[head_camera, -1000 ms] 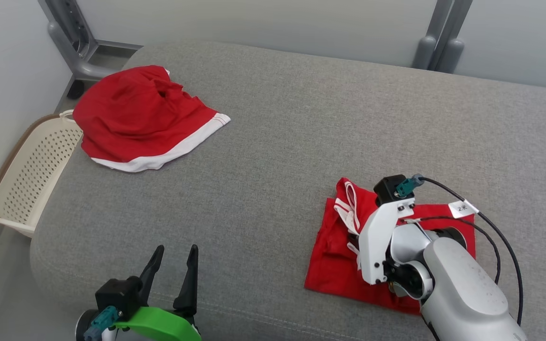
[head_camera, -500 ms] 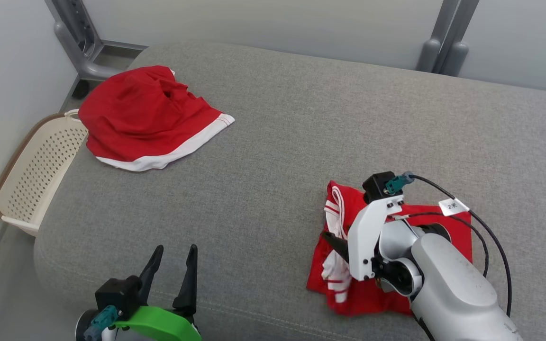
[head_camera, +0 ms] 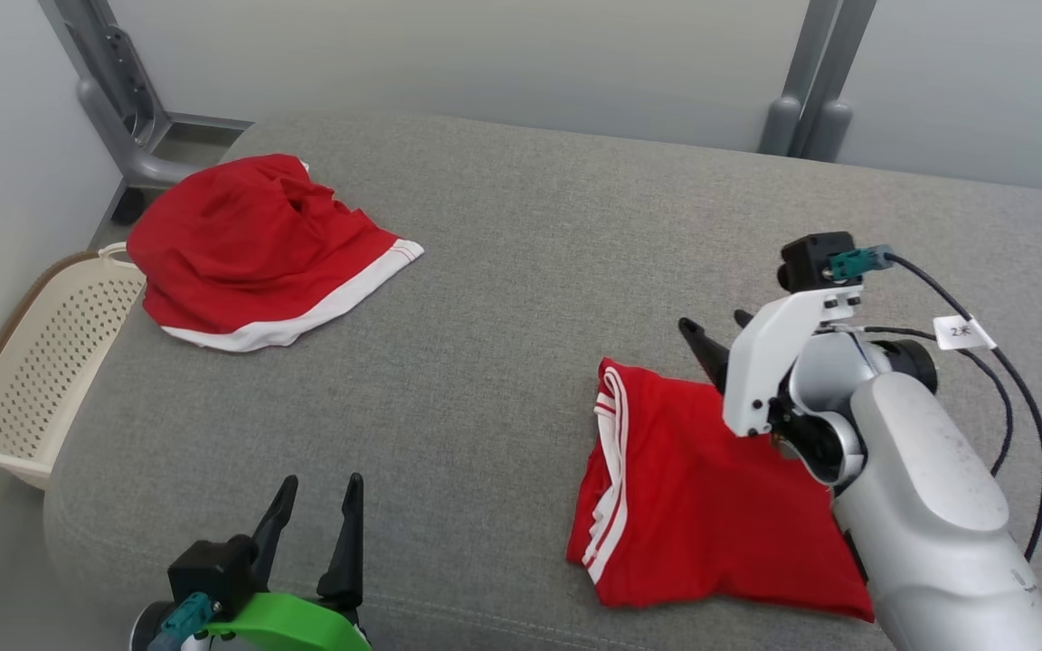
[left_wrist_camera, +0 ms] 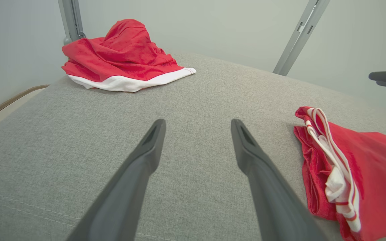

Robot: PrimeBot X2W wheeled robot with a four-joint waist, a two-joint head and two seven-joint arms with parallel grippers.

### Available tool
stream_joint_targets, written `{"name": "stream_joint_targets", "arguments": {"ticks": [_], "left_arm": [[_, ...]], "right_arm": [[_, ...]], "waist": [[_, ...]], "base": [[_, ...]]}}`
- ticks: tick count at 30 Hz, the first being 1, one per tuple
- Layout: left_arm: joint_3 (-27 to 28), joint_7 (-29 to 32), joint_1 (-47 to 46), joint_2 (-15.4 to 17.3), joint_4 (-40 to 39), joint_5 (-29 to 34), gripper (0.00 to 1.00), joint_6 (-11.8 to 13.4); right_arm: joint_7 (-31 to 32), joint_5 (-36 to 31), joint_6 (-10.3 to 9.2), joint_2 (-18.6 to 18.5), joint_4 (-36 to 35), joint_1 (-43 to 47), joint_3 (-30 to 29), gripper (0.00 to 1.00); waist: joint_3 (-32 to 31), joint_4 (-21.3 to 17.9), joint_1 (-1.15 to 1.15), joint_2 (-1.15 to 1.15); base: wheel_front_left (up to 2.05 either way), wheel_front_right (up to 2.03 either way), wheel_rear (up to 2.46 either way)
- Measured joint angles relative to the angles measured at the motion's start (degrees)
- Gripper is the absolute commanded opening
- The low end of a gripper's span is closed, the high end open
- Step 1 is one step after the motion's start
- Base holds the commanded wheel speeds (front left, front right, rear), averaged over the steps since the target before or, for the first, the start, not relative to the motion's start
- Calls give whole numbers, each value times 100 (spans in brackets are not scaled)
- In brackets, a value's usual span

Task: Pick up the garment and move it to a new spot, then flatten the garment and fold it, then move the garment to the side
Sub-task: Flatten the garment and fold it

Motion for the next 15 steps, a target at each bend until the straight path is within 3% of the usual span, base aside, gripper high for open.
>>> {"name": "stream_joint_targets", "arguments": {"ticks": [9, 15], "left_arm": [[43, -1, 170, 46, -93, -21, 100, 85], [57, -1, 187, 41, -130, -27, 100, 97]], "right_arm": [[520, -942, 0, -201, -939, 900, -1148, 100], [933, -1066, 0, -158, -1722, 1632, -1374, 100]], "waist": [[-134, -252, 0, 0], [-144, -477, 0, 0]], "base": [[0, 0, 0], [0, 0, 0]]}}
